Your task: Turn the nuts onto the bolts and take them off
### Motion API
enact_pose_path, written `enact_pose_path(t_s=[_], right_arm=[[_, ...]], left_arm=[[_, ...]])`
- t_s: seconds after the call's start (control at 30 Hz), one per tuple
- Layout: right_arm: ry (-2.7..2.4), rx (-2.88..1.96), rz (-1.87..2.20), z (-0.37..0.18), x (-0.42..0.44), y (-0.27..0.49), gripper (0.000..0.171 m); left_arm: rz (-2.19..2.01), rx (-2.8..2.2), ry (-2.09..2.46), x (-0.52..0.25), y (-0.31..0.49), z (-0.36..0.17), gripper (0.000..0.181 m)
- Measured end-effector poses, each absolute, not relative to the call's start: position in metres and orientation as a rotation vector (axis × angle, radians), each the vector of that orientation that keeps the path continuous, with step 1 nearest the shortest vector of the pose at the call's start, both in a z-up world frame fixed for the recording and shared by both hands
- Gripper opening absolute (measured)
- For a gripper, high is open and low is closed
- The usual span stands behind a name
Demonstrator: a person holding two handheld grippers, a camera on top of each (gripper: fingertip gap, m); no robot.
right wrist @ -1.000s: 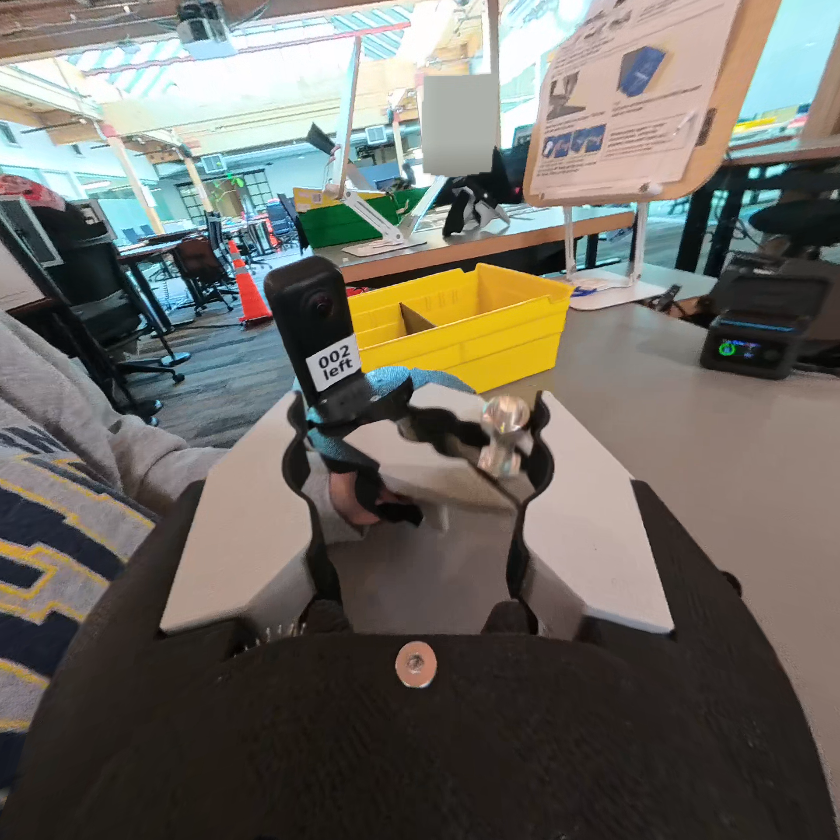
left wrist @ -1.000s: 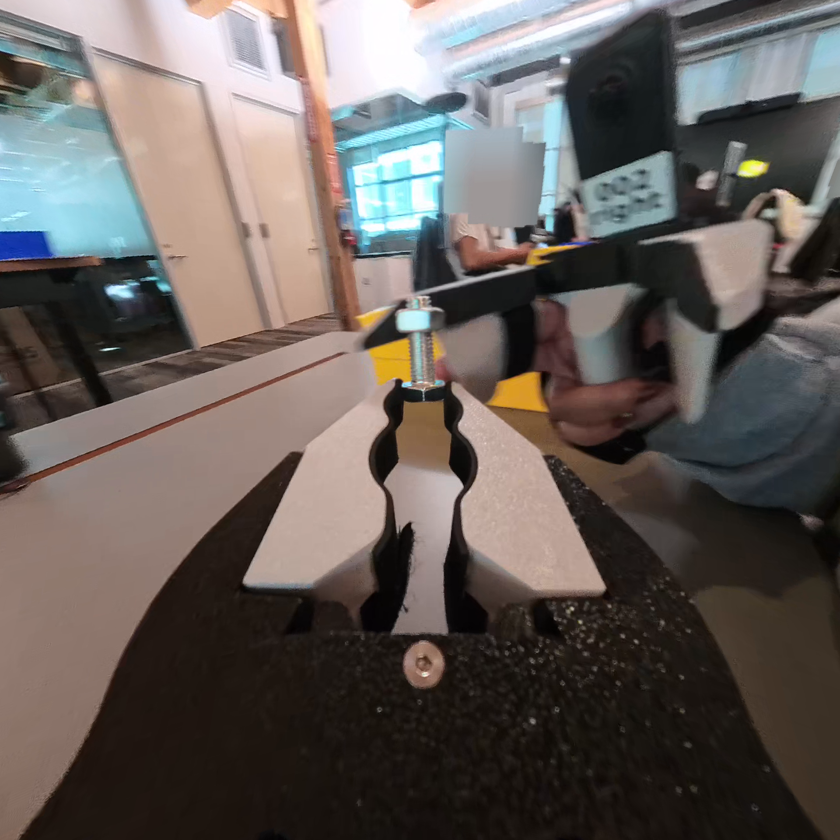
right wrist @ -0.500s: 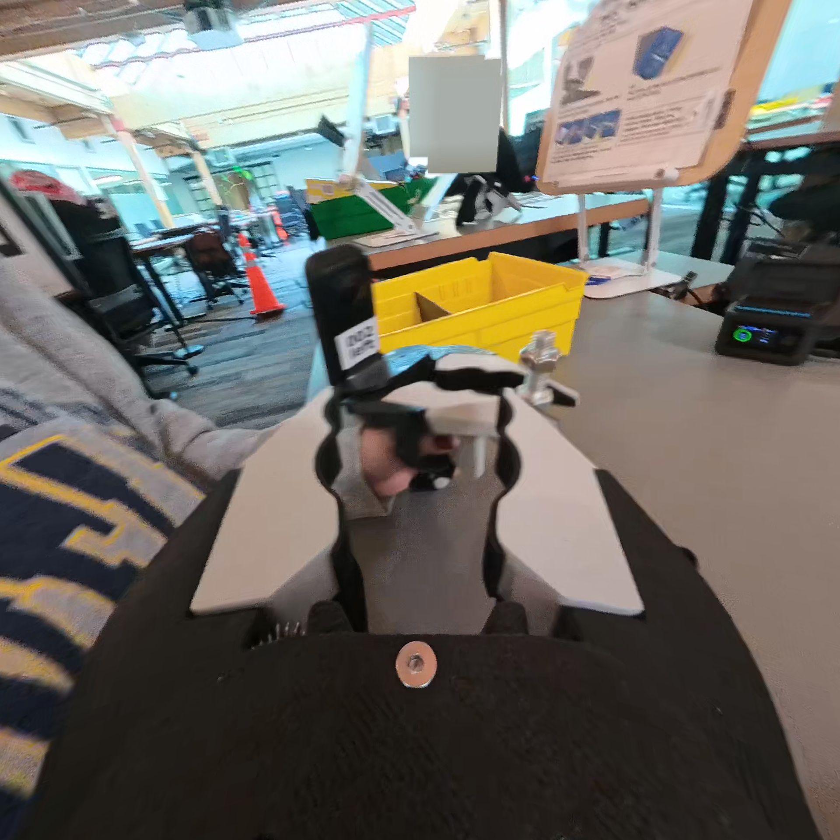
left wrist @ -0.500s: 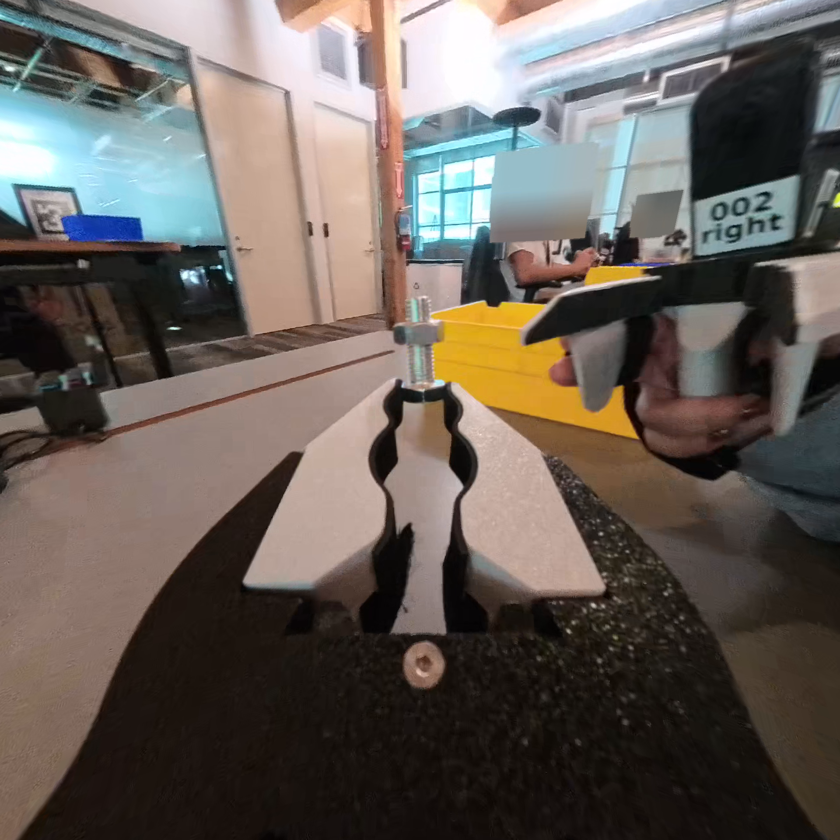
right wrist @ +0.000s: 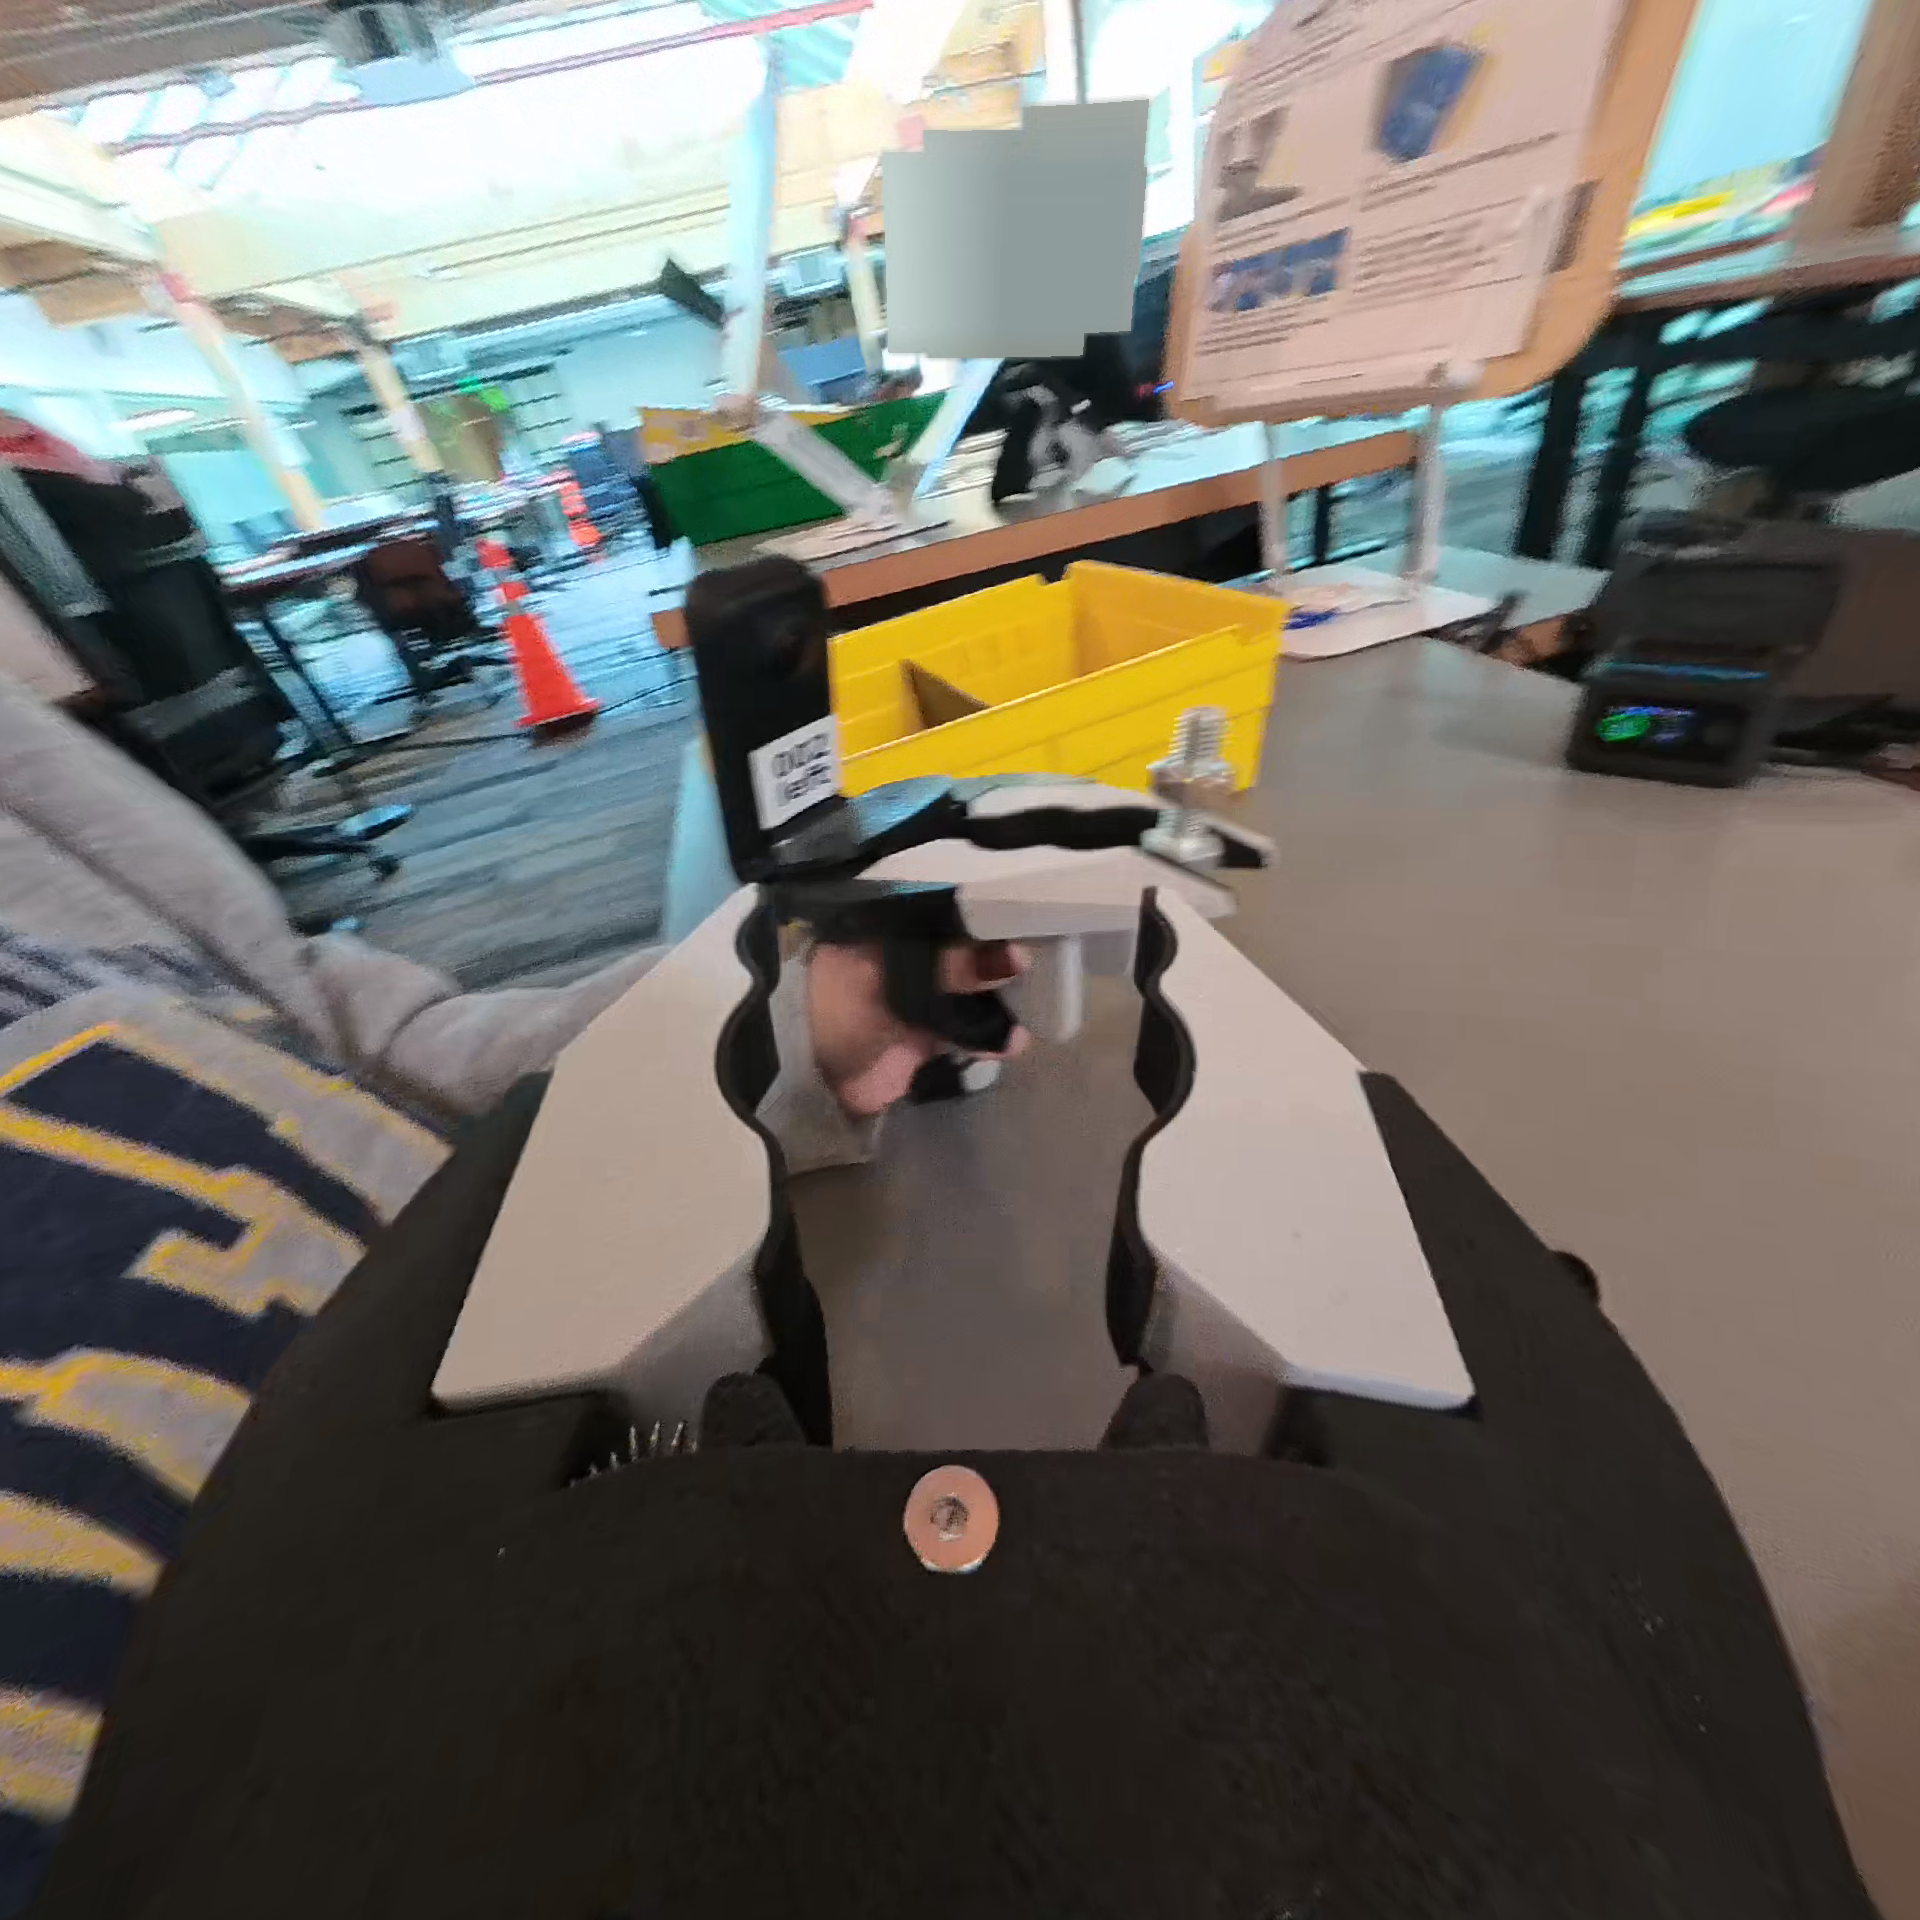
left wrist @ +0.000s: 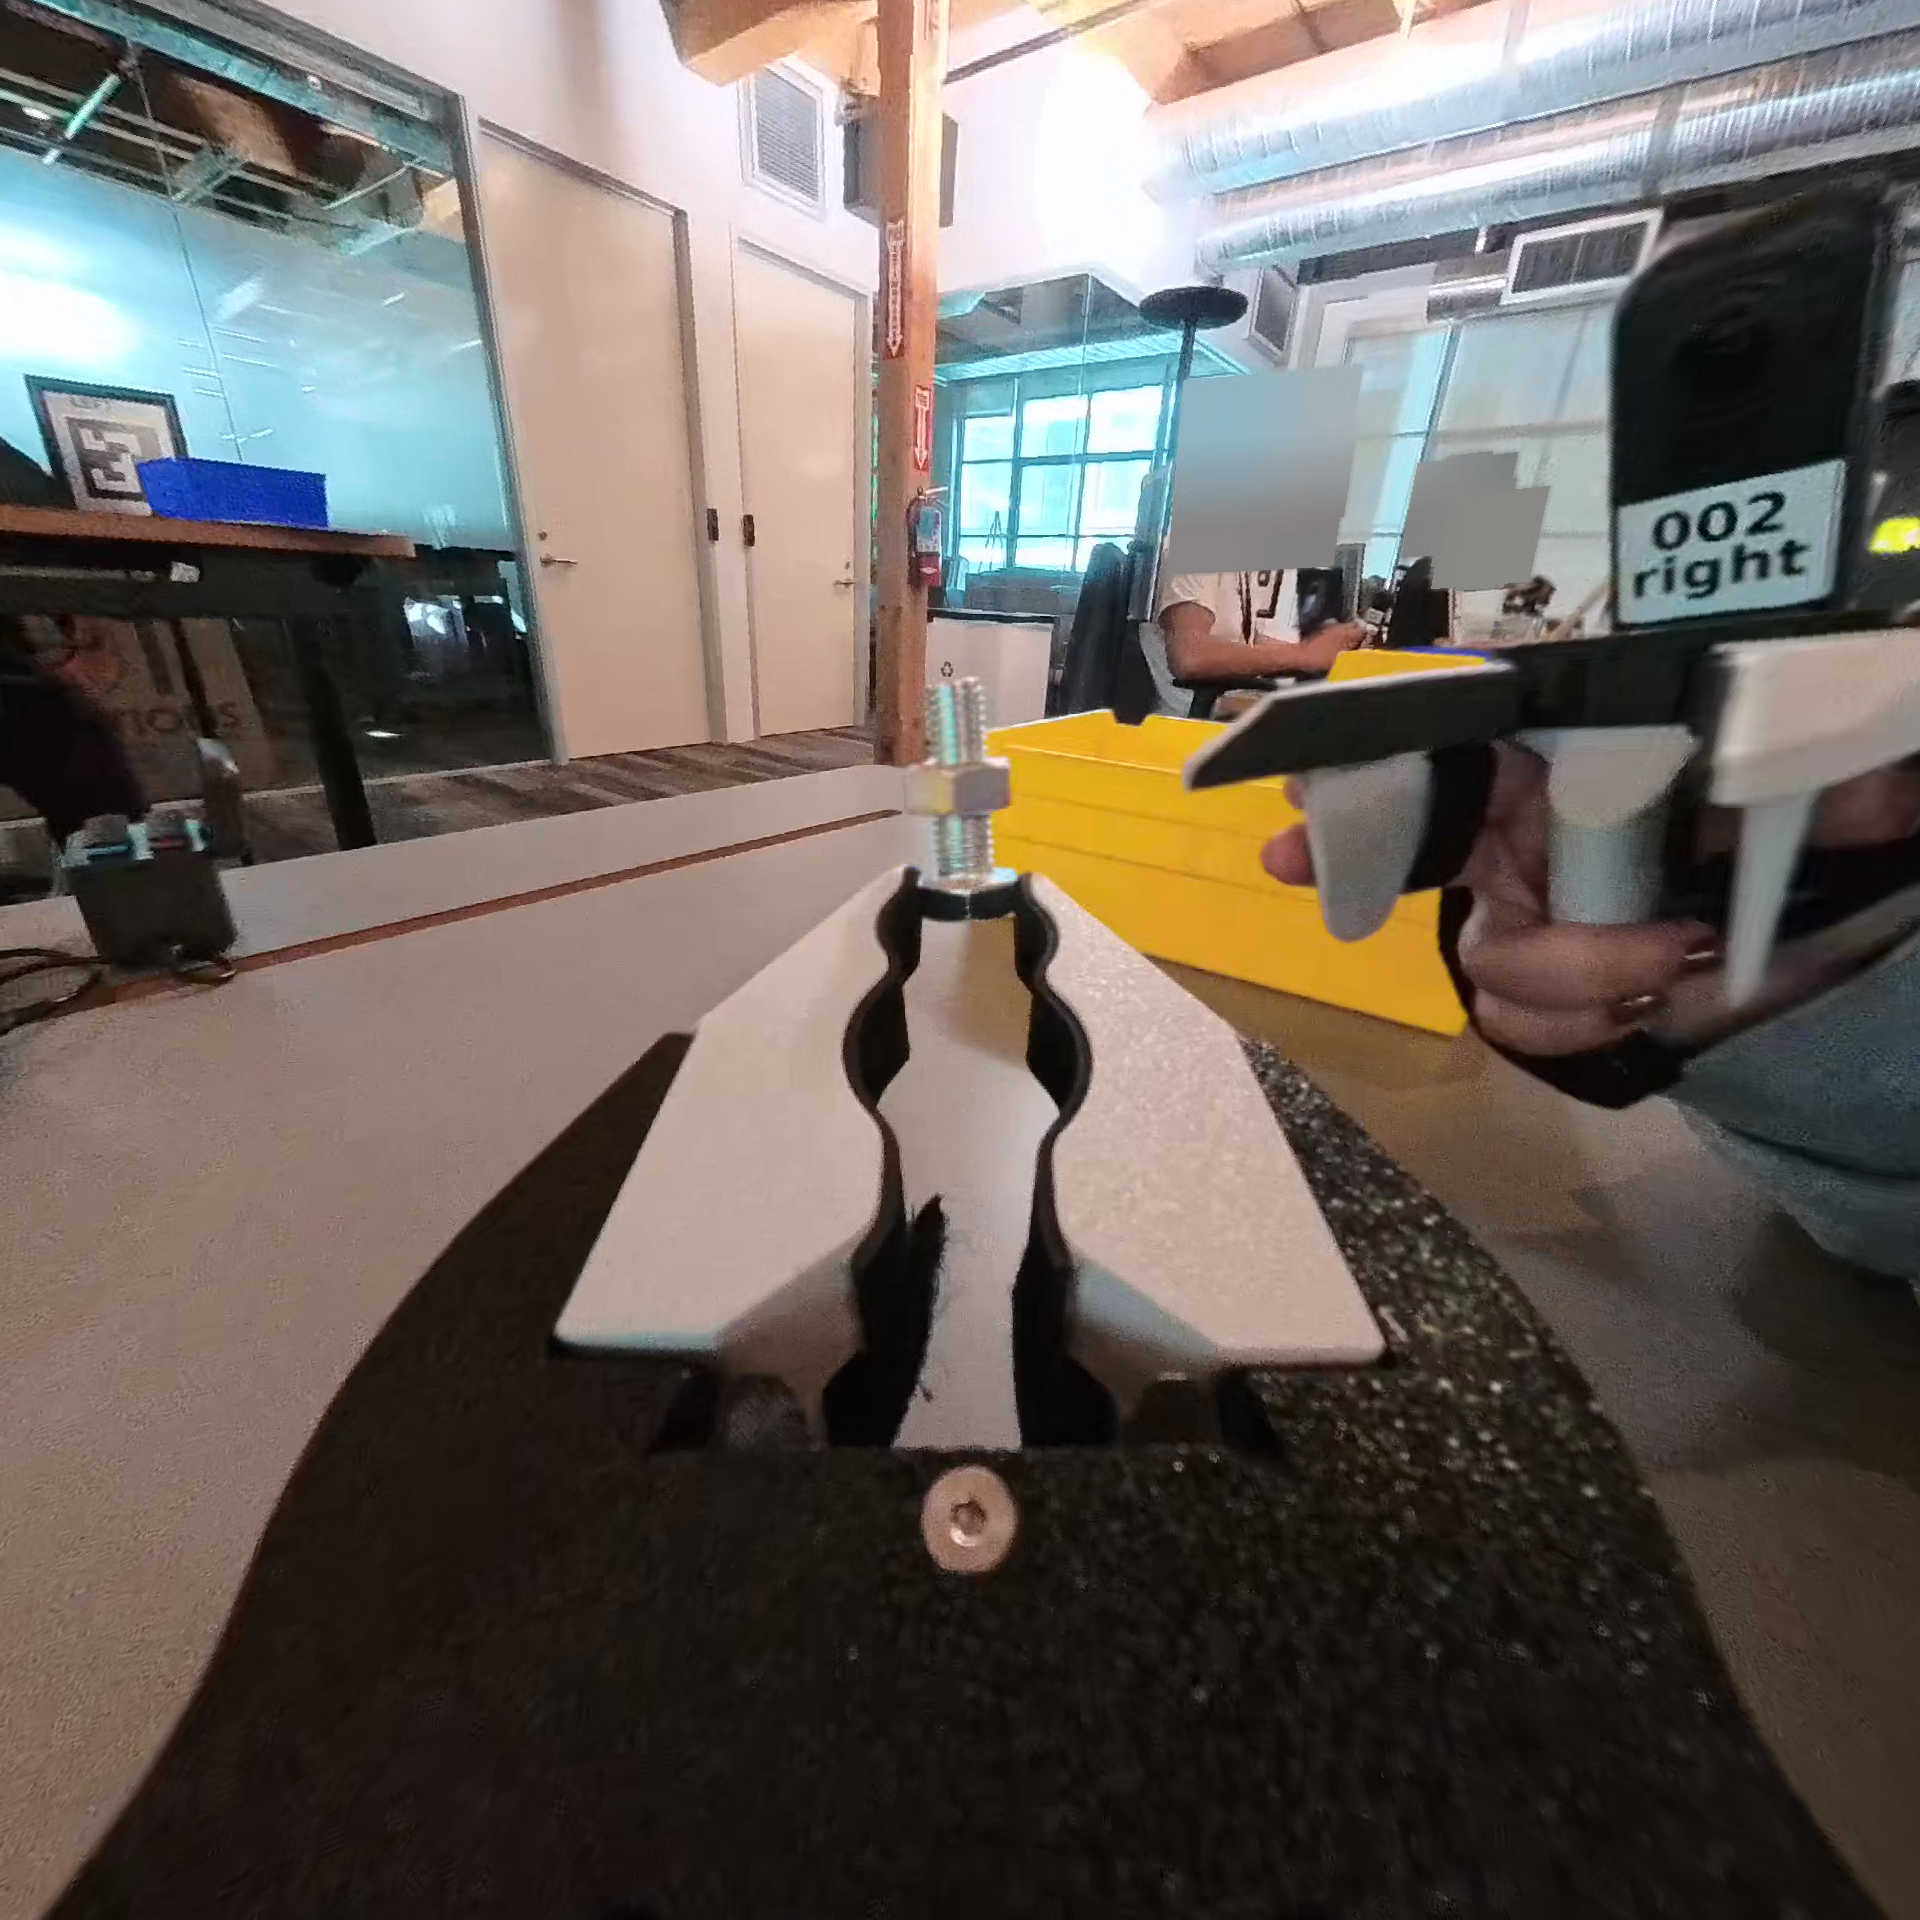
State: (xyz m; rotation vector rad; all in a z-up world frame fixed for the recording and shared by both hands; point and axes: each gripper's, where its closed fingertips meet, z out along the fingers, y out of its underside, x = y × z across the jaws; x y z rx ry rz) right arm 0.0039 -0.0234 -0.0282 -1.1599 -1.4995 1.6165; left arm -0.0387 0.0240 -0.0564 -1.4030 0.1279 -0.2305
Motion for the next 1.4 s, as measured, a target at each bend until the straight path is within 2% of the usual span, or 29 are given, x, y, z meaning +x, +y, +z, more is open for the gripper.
enact_pose_path(t_s=[0.1,0.37,0.47,0.57,0.63,0.73,0.87,0.93,1.03,1.13,1.27,1.4], right_arm=[[-1.403,-1.221,1.535,-0.025,-0.009,-0.001,0.056],[-1.386,-1.274,1.554,-0.031,-0.019,0.007,0.008],[-1.381,-1.260,1.541,-0.027,-0.014,0.010,0.007],[-1.392,-1.248,1.426,-0.018,-0.002,0.027,0.008],[-1.449,-1.274,1.300,-0.011,0.016,0.048,0.008],[-1.582,-1.499,0.995,-0.022,0.061,0.102,0.008],[-1.669,-1.931,0.517,-0.065,0.142,0.180,0.008],[-1.689,-2.048,0.563,-0.072,0.151,0.187,0.008],[-1.718,-2.076,0.371,-0.078,0.167,0.212,0.008],[-1.679,-2.052,0.543,-0.069,0.159,0.211,0.008],[-1.574,-2.096,0.493,-0.061,0.182,0.224,0.008],[-1.522,-2.399,0.311,-0.098,0.224,0.236,0.007]], left_arm=[[-0.213,-1.432,0.241,-0.017,0.029,-0.061,0.016],[-0.204,-1.427,0.357,0.004,0.027,-0.063,0.016],[-0.186,-1.375,0.341,0.005,0.026,-0.055,0.018],[-0.024,-1.371,0.294,-0.009,0.029,-0.053,0.063],[0.058,-1.387,0.271,-0.017,0.030,-0.054,0.076],[0.140,-1.358,0.234,-0.026,0.027,-0.048,0.079],[0.131,-1.358,0.217,-0.028,0.026,-0.046,0.079],[0.119,-1.368,0.218,-0.027,0.027,-0.047,0.079],[0.110,-1.373,0.212,-0.027,0.027,-0.048,0.078],[0.102,-1.370,0.205,-0.028,0.026,-0.047,0.077],[0.078,-1.379,0.204,-0.027,0.027,-0.048,0.076],[0.051,-1.382,0.203,-0.025,0.027,-0.049,0.075]])
